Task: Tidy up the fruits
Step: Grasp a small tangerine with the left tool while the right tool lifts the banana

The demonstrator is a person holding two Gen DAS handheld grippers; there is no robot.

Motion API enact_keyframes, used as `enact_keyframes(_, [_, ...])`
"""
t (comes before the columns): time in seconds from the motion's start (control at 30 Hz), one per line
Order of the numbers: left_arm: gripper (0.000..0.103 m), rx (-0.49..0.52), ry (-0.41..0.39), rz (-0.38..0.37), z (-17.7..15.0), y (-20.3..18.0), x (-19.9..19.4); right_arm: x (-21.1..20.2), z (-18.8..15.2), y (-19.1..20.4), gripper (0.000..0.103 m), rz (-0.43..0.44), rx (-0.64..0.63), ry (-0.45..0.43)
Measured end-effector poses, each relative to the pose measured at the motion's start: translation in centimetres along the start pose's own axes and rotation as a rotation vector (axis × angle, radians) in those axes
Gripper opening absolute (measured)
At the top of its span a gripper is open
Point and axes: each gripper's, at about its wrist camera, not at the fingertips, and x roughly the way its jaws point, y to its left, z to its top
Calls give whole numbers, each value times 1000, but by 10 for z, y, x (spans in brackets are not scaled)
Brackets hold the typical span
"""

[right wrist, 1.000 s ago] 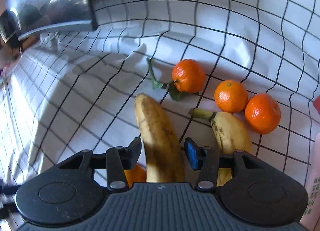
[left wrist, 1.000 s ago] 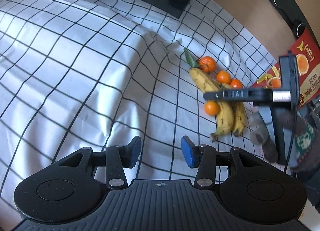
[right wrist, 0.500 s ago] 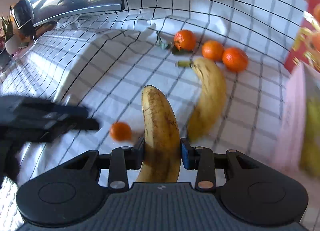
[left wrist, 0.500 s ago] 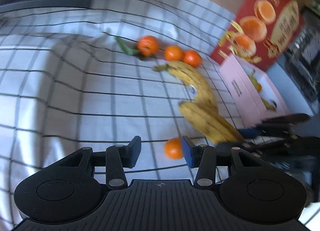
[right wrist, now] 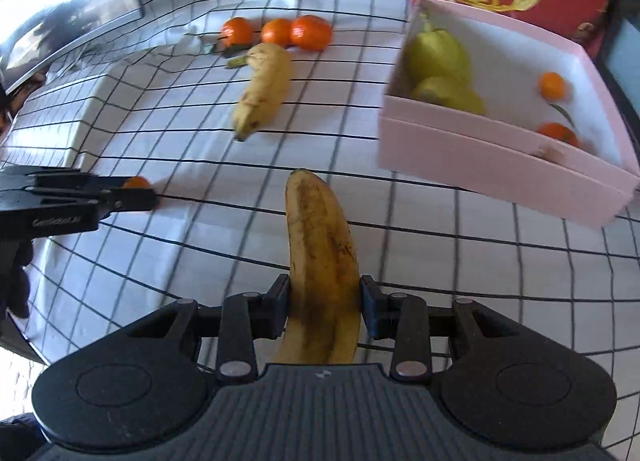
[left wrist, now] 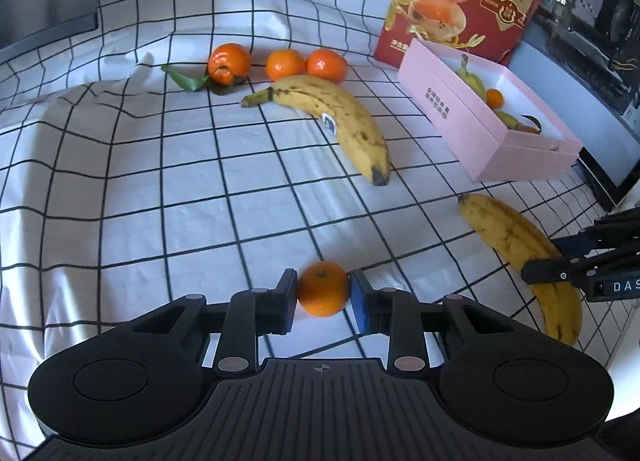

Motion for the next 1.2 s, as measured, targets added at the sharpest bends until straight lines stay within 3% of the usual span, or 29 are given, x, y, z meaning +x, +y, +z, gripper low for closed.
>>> enact_keyframes(0.43, [33, -54, 5, 9, 6, -13, 9, -3, -14, 25, 37, -132, -128, -128])
enact_keyframes(0.53, [33, -49, 5, 19, 7, -16, 9, 5, -18, 29, 37, -173, -125, -108])
enact_keyframes(0.97, [33, -30, 19, 32, 10, -21, 12, 0, -13, 2, 36, -64, -20, -62])
enact_keyframes(1.1, [32, -9, 15, 55, 10, -26, 13, -20, -10, -15, 36, -49, 26, -86])
enact_keyframes(1.2, [32, 34, 8, 23, 12, -37, 11, -47, -7, -31, 36, -38, 60, -130])
